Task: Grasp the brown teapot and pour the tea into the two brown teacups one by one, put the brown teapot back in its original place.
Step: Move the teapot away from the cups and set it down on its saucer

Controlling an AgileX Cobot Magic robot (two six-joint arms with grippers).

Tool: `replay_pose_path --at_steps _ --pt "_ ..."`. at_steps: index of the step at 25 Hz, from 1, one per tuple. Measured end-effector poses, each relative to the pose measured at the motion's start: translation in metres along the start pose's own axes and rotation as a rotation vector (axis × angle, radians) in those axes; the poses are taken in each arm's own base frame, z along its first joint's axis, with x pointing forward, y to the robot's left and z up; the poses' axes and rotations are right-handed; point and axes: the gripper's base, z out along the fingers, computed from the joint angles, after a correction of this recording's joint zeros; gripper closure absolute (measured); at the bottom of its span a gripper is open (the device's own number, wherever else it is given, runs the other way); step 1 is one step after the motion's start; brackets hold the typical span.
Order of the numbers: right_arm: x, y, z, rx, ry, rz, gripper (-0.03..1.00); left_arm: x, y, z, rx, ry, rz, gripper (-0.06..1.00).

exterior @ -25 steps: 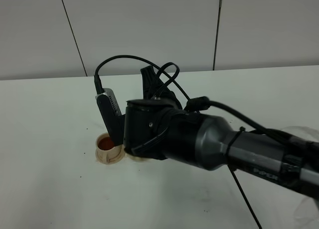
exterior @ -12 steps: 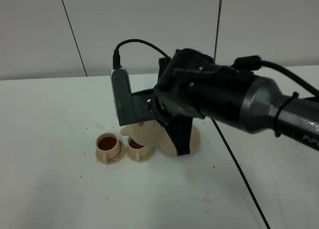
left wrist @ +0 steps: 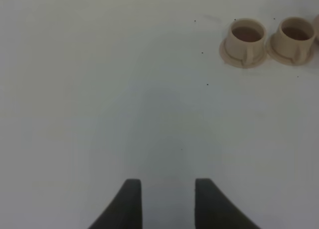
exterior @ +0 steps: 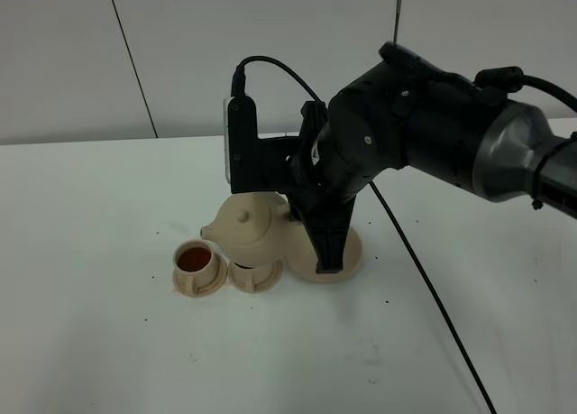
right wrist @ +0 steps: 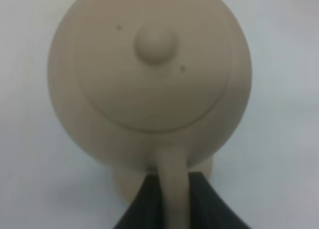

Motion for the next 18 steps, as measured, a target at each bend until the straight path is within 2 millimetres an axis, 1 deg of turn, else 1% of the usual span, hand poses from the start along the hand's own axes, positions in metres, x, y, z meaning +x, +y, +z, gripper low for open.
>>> replay_pose_path --at_steps 6,13,18 --pt "0.002 -0.005 -0.001 -0.013 -0.090 0.027 0.87 0.000 0.000 0.000 0.000 0.000 0.000 0.62" --pt "-0.001 -0.002 0.015 -0.041 -0.134 0.033 0.87 0.000 0.000 0.000 0.000 0.000 0.000 0.62" --pt "-0.001 -0.002 0.016 -0.039 -0.143 0.027 0.87 0.000 0.000 0.000 0.000 0.000 0.000 0.62"
